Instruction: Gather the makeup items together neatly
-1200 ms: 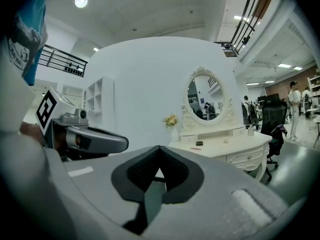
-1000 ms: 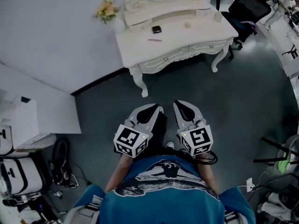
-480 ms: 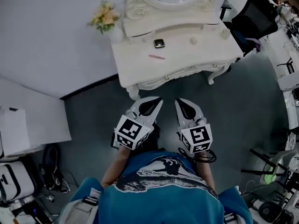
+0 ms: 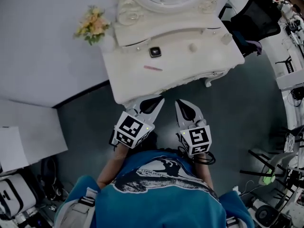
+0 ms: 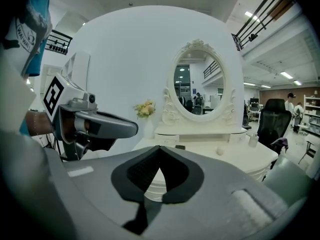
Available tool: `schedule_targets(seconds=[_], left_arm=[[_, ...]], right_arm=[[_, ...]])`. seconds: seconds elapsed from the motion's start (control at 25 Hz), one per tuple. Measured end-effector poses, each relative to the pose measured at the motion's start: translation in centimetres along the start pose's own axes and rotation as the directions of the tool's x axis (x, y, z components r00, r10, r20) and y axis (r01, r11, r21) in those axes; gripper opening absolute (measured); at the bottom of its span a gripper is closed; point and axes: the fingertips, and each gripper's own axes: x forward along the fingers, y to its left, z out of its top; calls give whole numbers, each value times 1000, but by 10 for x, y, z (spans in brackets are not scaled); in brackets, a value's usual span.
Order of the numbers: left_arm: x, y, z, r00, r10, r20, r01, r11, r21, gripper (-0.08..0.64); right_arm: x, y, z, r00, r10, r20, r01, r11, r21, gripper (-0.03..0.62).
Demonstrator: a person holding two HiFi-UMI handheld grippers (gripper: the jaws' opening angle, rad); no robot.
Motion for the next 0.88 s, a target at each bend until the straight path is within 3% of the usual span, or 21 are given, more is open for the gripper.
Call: schedule_targets(seconds=[0.56, 0.72, 0.88], left_arm=[[42, 35, -2, 998, 38, -51, -40, 998, -42, 12], [65, 50, -1, 991, 120, -60, -124, 990, -69, 12], [103, 79, 15, 970, 239, -35, -241, 965, -104, 12]], right_arm=[[38, -45, -2, 999, 33, -33, -32, 998, 50, 3], [61, -81, 2, 995, 91, -34, -90, 995, 30, 3], [88, -125, 16, 984, 175, -35, -175, 984, -22, 3]])
